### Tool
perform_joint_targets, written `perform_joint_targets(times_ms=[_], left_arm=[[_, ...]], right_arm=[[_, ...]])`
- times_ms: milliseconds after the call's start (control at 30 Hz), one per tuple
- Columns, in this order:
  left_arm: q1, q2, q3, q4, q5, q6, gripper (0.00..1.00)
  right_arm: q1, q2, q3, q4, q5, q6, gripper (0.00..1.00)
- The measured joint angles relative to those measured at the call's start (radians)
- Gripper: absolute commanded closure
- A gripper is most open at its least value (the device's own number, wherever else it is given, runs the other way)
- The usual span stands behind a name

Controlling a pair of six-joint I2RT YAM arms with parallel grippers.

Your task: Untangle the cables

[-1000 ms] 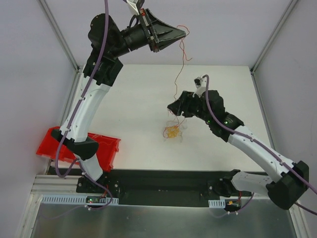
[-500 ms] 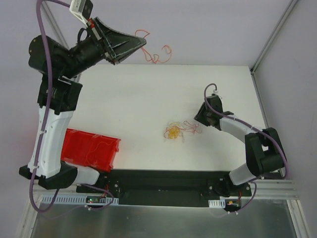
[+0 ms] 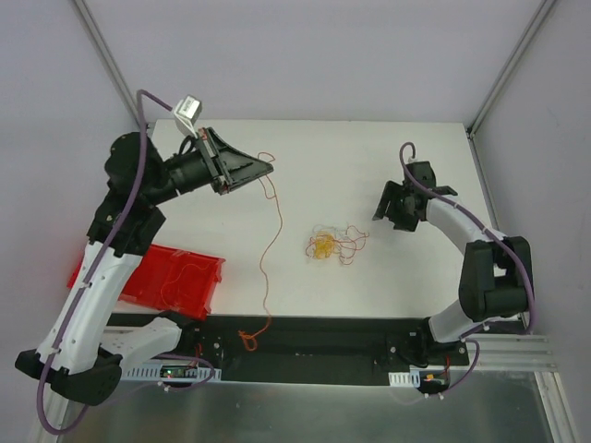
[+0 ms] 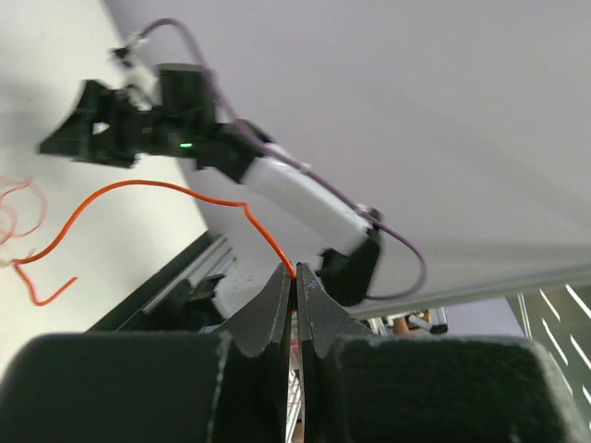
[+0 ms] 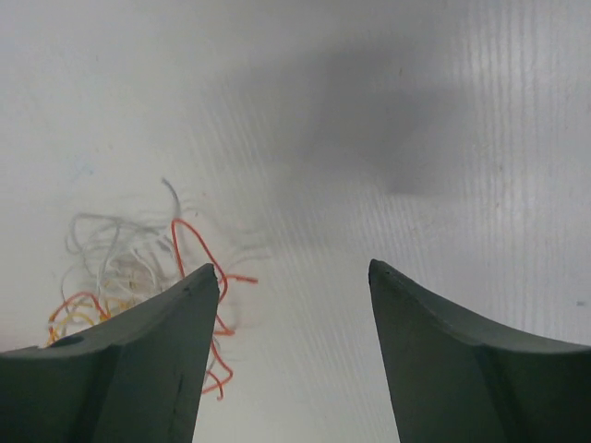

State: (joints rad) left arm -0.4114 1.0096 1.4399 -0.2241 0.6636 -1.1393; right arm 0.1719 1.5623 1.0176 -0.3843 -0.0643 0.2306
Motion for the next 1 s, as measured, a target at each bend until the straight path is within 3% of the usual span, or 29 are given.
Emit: perform_joint_targets(times_ms=[167,633,1000], left_arm=[[0.0,0.021,-0.133,-0.039,-0.045,0.026,1.0],[0.0,0.142,-0.276,-0.121,-0.123,0.029,1.0],[0.006,0.367,-0.315,-0.238,-0.174,0.088,1.0]], right_arm=[[0.039,-0.106,-0.013,-0.132,-0.054,-0.058,0.2],[0.075,-0.583,-0.145,-0.359,-0.142,-0.114,0.21],[0.075,-0.658,-0.198,-0.414,-0.215,-0.14,0.21]])
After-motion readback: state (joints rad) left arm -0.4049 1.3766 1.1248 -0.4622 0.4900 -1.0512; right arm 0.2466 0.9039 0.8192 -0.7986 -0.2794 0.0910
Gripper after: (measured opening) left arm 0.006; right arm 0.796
